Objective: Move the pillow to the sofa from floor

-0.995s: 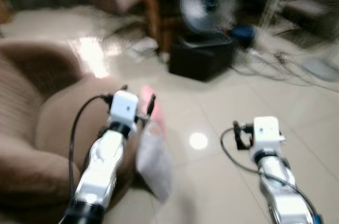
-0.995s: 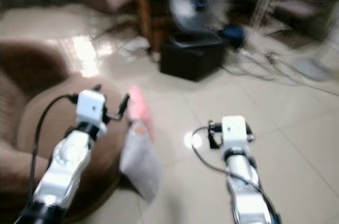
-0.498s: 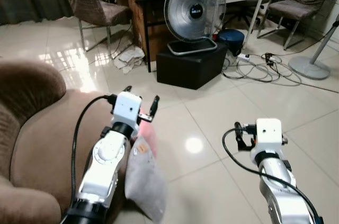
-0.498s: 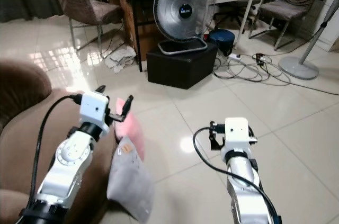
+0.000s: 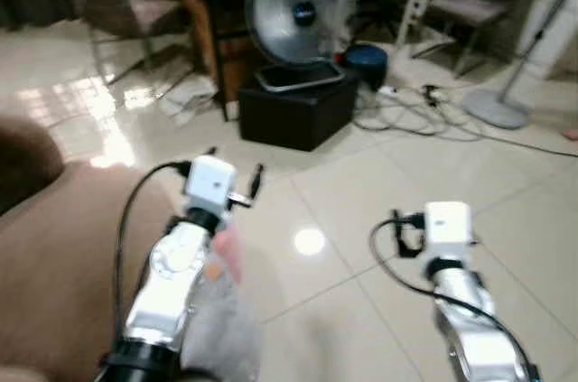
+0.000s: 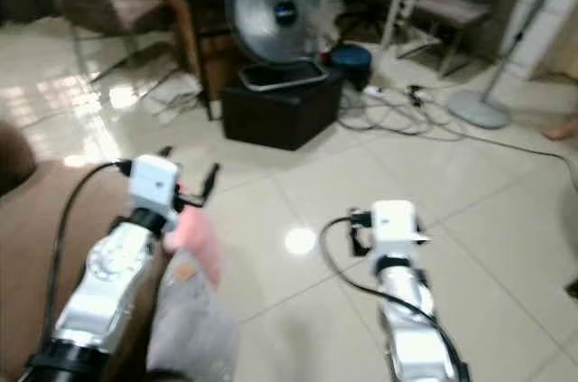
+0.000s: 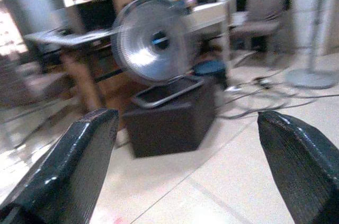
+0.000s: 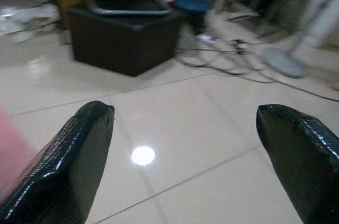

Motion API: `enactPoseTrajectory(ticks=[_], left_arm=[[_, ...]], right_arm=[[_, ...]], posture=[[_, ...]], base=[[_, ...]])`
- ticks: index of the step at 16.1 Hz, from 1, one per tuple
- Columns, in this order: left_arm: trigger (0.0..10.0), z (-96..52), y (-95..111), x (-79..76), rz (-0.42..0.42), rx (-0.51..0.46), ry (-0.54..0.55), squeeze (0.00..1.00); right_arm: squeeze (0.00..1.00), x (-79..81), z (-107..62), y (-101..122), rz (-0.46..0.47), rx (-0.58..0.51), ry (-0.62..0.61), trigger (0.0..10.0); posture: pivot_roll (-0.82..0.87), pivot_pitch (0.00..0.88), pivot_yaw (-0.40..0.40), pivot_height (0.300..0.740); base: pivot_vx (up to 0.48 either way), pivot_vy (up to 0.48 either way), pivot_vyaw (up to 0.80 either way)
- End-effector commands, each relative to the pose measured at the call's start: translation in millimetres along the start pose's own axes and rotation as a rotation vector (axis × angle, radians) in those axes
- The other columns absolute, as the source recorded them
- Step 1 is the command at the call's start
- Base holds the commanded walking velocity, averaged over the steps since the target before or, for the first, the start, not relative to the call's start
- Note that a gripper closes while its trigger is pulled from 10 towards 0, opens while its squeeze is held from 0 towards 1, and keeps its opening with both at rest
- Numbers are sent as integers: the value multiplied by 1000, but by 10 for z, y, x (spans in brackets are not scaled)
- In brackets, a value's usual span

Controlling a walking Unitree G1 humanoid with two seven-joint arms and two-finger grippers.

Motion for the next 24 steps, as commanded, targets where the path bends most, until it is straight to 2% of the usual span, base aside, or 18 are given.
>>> enactPoseTrajectory(ticks=[1, 7, 11, 13, 16, 19, 24], left_arm=[[10000, 10, 4, -8, -4, 5, -3, 0], [10000, 12, -10, 1, -1, 18, -2, 0], [10000, 9, -36, -21, -16, 38, -23, 0], [10000, -14, -73, -87, -42, 64, -74, 0], [10000, -33, -75, -120, -47, 63, -103, 0], [10000, -25, -49, -73, 19, 42, -77, 0], [10000, -28, -57, -89, 16, 43, -83, 0]], right_arm=[[0, -49, 0, -8, -1, 2, -9, 10000], [0, -44, 4, -18, 1, 3, 2, 10000], [0, -35, -7, -14, 21, -4, 7, 10000], [0, -8, -28, 64, 16, -66, 37, 10000], [0, 89, -63, 145, -50, -140, 119, 10000], [0, 100, -69, 107, -59, -130, 123, 10000], [0, 111, -57, 68, -87, -116, 123, 10000]], posture=[[-47, 0, -1, 715], [-46, 0, 0, 655], [-47, 0, 2, 630], [-46, 0, 0, 610], [-46, 0, 0, 585], [-49, 0, 2, 585], [-48, 0, 0, 585]], base=[[0, 0, 0], [0, 0, 0], [0, 0, 0], [0, 0, 0], [0, 0, 0], [0, 0, 0], [165, 0, 0]])
Point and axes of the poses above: a point about 5 cm out from each wrist's last joint towards the gripper, its own z axis pointing out of the wrist towards the gripper, its own y axis along the axis of the wrist's last joint, x = y × z, the point moved 3 cm from there along z, pointing out of the wrist towards the gripper, and after that the axes turned 10 degrees about z, right-handed, at the moved point
